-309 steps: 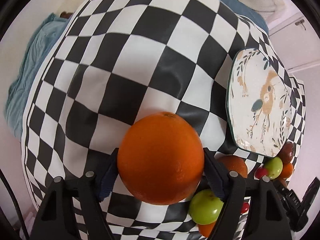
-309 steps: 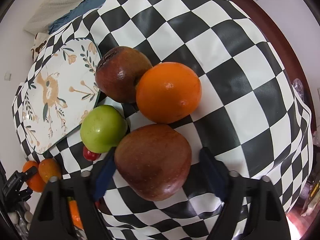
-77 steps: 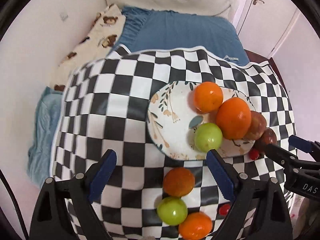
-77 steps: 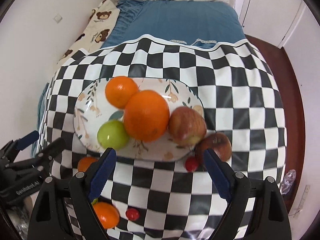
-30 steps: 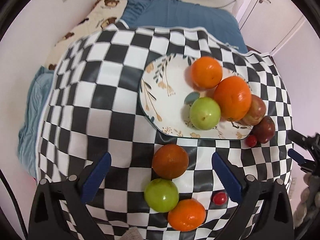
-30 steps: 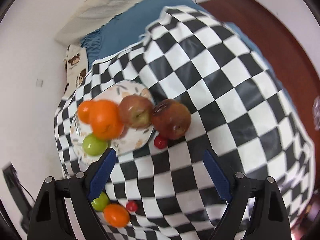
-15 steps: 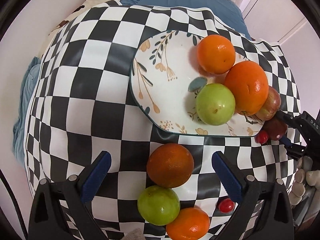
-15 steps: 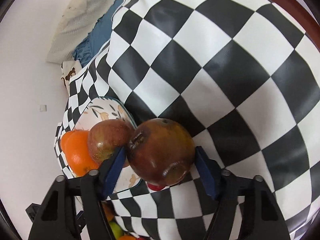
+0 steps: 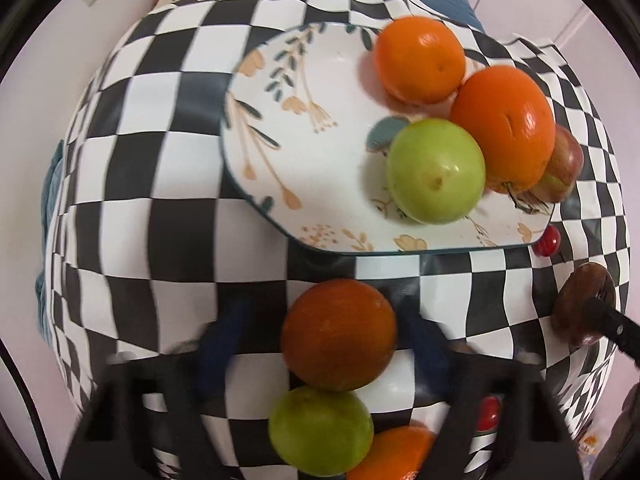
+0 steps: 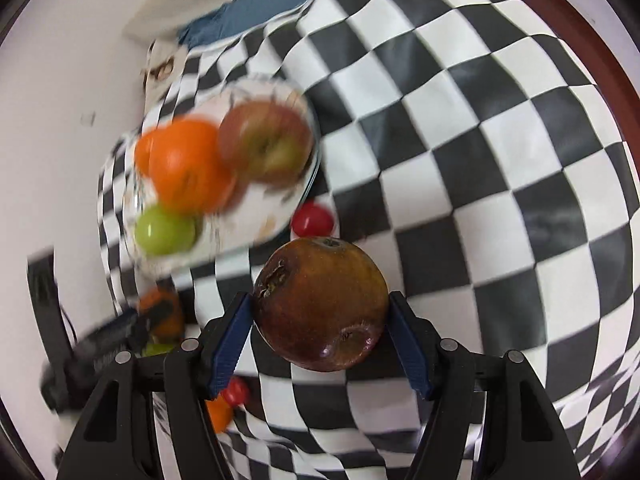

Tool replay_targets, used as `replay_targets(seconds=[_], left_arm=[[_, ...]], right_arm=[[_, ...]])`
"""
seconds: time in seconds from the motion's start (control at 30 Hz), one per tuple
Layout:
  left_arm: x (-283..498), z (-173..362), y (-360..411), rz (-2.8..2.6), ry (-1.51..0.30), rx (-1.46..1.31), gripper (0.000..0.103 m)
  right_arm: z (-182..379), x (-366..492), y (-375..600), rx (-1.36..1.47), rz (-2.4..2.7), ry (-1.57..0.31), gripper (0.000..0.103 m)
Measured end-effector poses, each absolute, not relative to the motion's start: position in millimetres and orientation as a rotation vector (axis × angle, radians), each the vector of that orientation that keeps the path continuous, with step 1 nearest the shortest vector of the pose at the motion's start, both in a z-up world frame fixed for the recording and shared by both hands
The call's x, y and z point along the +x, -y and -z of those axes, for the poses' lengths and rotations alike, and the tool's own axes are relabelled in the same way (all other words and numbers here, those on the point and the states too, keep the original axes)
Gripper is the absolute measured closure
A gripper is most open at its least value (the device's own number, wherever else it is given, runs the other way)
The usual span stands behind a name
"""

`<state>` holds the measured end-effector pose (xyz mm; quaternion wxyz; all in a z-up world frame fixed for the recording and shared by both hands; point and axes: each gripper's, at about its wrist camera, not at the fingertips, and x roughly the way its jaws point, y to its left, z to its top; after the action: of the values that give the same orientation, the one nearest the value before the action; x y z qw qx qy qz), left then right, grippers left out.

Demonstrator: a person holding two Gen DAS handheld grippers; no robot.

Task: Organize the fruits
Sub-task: 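Grasp the dark red apple with the right tool while the left tool grasps the brownish fruit, then place the dark red apple with the right tool while the left tool places the brownish fruit on the plate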

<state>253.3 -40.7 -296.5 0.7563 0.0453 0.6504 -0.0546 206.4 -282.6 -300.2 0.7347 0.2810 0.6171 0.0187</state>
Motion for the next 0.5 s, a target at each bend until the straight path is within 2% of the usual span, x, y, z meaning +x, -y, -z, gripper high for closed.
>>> replay_targets(seconds=[0.03, 0.37, 0.5], left_arm=[[252, 298, 42, 0.125, -1.418, 0.089, 0.05], [241, 296, 50, 0.134, -1.385, 0.119, 0.05], [245, 276, 49, 0.16, -1.366, 0.1, 0.051]], right_arm=[[299, 202, 281, 0.594, -0.04, -1.354, 0.033], [304, 213, 273, 0.516, -0.033, -1.348, 0.033], [300, 212, 277, 0.525, -0.028, -1.337, 0.033]])
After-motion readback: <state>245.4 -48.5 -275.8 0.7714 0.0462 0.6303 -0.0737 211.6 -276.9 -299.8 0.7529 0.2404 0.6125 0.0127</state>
